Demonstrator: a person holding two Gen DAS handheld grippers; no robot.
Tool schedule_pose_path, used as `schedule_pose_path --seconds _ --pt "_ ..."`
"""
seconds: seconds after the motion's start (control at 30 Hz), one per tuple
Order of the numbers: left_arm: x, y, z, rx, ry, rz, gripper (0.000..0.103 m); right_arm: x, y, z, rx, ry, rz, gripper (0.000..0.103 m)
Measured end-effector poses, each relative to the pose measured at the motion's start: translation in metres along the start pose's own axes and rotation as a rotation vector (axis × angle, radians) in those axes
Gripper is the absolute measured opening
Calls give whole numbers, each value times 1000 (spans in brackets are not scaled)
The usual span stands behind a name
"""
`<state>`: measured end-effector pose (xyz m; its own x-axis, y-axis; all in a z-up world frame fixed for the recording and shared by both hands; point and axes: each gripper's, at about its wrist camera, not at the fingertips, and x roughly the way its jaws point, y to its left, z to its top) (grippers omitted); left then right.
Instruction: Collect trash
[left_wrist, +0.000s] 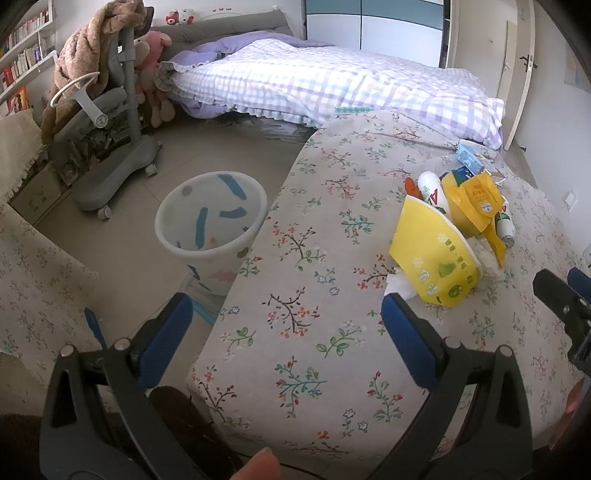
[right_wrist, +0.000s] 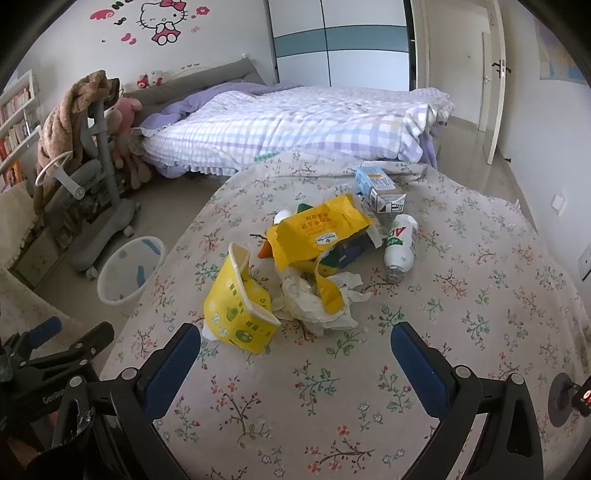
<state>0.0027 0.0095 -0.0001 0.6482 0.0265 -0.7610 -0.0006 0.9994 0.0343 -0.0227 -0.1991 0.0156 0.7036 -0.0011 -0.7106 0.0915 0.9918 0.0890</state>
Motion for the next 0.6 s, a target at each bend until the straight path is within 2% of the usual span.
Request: schedule_pose_path --seconds 0.6 --pt "-2 8 4 -17 -12 13 102 -1 6 5 -5 -13 10 103"
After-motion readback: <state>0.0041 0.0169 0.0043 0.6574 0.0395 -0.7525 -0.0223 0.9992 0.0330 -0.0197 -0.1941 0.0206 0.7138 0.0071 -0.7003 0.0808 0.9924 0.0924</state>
